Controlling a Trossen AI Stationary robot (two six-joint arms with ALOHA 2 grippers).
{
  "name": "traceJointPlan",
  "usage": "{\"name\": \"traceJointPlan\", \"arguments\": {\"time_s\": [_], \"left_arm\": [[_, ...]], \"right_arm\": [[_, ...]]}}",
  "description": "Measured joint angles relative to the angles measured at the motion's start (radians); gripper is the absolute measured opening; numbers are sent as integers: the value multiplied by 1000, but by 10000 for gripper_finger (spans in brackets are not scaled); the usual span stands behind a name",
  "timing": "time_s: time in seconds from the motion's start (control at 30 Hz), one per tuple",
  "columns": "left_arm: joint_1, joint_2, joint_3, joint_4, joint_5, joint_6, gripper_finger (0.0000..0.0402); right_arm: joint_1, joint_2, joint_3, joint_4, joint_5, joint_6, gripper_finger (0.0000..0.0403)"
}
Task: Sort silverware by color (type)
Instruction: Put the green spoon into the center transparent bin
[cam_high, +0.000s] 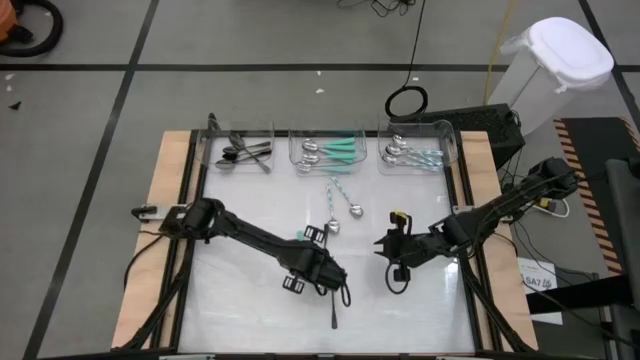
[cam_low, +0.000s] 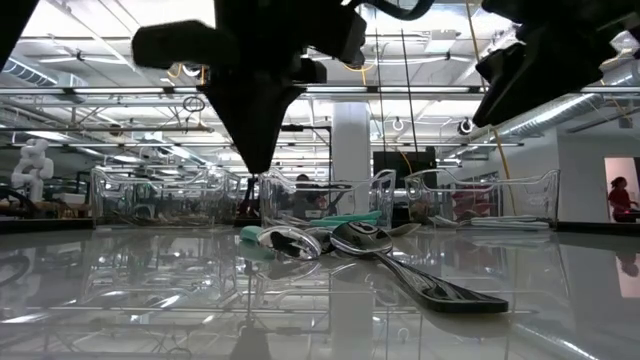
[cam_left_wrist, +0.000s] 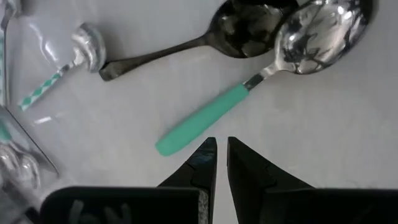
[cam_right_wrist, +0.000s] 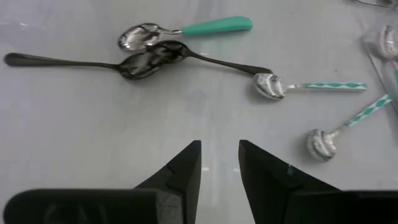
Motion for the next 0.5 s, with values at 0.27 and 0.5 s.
{"name": "traceJointPlan", "arguments": {"time_s": [0.27, 0.5], "left_arm": [[-18, 28, 0, 35, -4, 9, 40], [-15, 29, -66, -104, -8, -105, 40]], "right_arm": [[48, 0, 0, 2, 2, 52, 105], [84, 0, 0, 3, 2, 77, 105]]}}
